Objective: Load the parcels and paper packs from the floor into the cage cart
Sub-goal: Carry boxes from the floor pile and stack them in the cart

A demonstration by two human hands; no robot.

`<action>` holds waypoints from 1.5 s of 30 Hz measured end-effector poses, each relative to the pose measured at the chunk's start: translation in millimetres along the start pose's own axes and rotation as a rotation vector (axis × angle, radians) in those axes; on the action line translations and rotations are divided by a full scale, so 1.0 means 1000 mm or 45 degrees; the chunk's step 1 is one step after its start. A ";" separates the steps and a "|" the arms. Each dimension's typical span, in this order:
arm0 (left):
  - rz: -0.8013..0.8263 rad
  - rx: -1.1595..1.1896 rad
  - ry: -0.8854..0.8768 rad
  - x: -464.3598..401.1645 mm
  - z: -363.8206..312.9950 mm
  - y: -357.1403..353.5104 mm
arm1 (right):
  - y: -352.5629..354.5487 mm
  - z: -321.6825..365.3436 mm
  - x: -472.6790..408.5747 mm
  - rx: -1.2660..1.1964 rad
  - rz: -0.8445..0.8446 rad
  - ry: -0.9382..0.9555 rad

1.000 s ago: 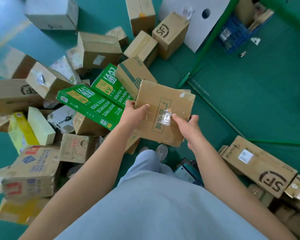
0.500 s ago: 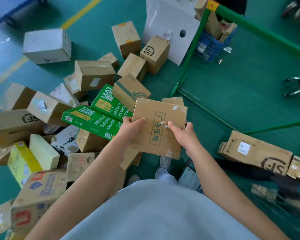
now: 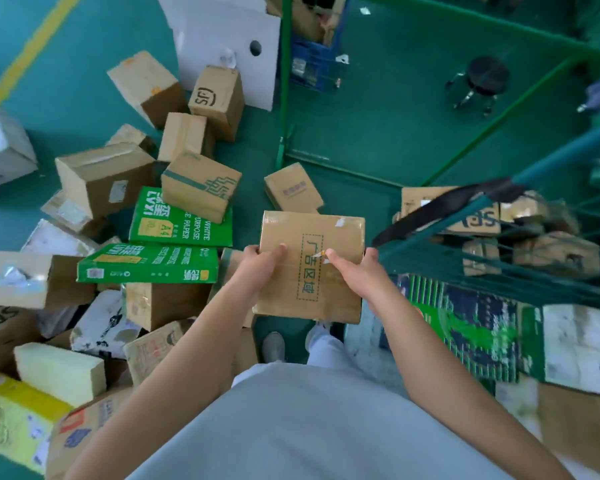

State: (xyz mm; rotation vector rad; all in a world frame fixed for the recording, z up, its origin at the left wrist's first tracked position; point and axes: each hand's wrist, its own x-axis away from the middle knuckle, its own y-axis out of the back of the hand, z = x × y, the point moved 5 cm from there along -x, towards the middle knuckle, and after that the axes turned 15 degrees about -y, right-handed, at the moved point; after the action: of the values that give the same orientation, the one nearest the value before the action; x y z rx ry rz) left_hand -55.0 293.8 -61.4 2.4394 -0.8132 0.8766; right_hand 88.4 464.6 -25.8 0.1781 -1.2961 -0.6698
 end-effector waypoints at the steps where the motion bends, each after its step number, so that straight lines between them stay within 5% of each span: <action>1: 0.033 -0.027 -0.007 0.003 0.000 -0.008 | 0.005 -0.011 0.002 -0.021 -0.014 -0.019; 20: 0.709 -0.287 0.137 0.119 0.039 -0.302 | 0.153 -0.328 0.019 -0.655 -0.381 -0.361; 34: 0.719 -0.495 0.556 0.178 0.143 -0.480 | 0.211 -0.500 0.023 -0.657 -0.705 -0.496; 45: 0.883 -0.746 0.852 0.212 0.257 -0.584 | 0.229 -0.620 0.001 -0.601 -0.688 -0.840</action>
State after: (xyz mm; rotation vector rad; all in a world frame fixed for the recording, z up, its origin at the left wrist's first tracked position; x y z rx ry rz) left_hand 566.8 502.9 -209.0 1.2262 -1.4006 1.3411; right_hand 744.9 498.5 -93.0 -0.1003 -1.6821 -1.5691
